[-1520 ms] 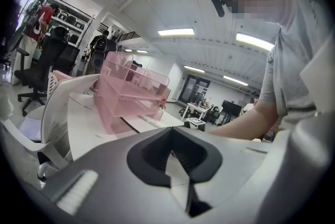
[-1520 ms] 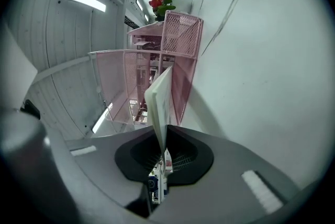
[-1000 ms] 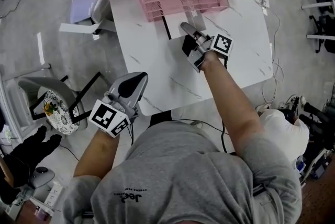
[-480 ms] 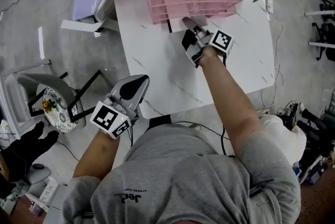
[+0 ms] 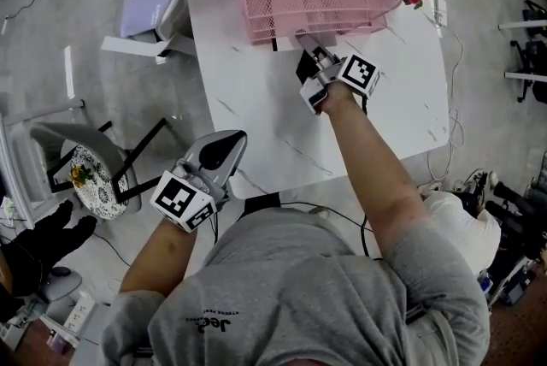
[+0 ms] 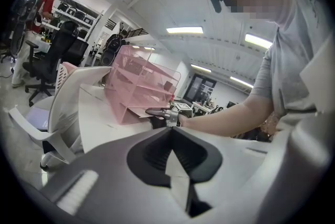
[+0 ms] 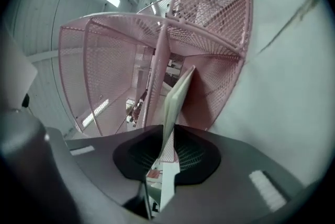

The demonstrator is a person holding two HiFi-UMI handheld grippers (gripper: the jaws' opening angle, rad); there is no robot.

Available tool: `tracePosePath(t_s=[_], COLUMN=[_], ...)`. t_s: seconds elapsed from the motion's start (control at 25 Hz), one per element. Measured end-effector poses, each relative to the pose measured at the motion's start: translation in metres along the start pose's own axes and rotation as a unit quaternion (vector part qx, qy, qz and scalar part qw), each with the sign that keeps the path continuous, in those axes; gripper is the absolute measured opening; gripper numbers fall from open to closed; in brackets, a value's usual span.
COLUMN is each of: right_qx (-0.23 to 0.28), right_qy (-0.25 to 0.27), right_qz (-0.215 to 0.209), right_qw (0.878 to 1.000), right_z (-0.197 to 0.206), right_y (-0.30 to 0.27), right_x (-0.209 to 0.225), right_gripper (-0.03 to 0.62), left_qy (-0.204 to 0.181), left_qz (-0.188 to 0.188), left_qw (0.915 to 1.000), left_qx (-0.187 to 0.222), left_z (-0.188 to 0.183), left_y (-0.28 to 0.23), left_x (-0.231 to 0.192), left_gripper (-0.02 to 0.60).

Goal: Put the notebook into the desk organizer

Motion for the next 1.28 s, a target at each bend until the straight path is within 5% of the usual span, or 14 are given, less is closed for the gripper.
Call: tracePosePath(t_s=[0.16,0.24,0.28,0.44,0.52,0.72,0.84,1.0,1.2,1.28], right_qx=[-0.07,-0.101,-0.111,-0.156,-0.19,-0.282,-0.299,-0.272,-0.261,-0.262], right_qy=[0.073,0.108,0.125,0.218,0.283,0.427,0.46,0.44,0.399,0.343], right_qz=[-0.02,-0.036,-0.044,0.003,0.039,0.087,0.112,0.162,0.221,0.233], right_qw=[0.995,0.988,0.985,0.963,0.939,0.855,0.828,0.84,0.851,0.872], right_z=[0.006,0.008,0.008,0.008,0.009,0.024,0.028,0.02,0.012,0.009], right_y=[-0.003,-0.006,-0.009,-0.016,-0.018,-0.021,-0.022,-0.024,-0.027,-0.027], right_x=[-0.016,-0.024,-0.029,-0.034,-0.035,-0.036,-0.033,-0.027,-0.026,-0.024], right_gripper=[0.075,0.161,0.284,0.327,0.328,0.328,0.325,0.322,0.241,0.225], left_qy=[0.003,0.003,0.003,-0.002,-0.007,-0.002,-0.002,-0.002,0.0,0.003], left_qz=[0.001,0.003,0.005,0.013,0.016,0.015,0.015,0.017,0.016,0.015], left_qw=[1.0,1.0,1.0,0.9999,0.9998,0.9999,0.9999,0.9999,0.9999,0.9999], left_qx=[0.0,0.0,0.0,-0.001,-0.003,-0.004,-0.003,-0.002,-0.002,-0.001], left_z=[0.001,0.001,0.001,0.003,0.004,0.005,0.005,0.004,0.004,0.004], left_y=[0.001,0.0,0.0,-0.002,-0.002,0.0,0.0,-0.001,-0.001,0.0], left_x=[-0.001,-0.001,0.0,0.003,0.004,0.004,0.003,0.005,0.004,0.004], left_gripper=[0.054,0.054,0.054,0.054,0.054,0.054,0.054,0.054,0.054,0.054])
Point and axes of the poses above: the fingertips, and each gripper's own axes: y backward along the fingers, x to its right, z out of its underside, the point moved 9 cm from there along y, backward along the fingers, and after that the axes turned 5 degrees about -z, right-handed, at the moved point
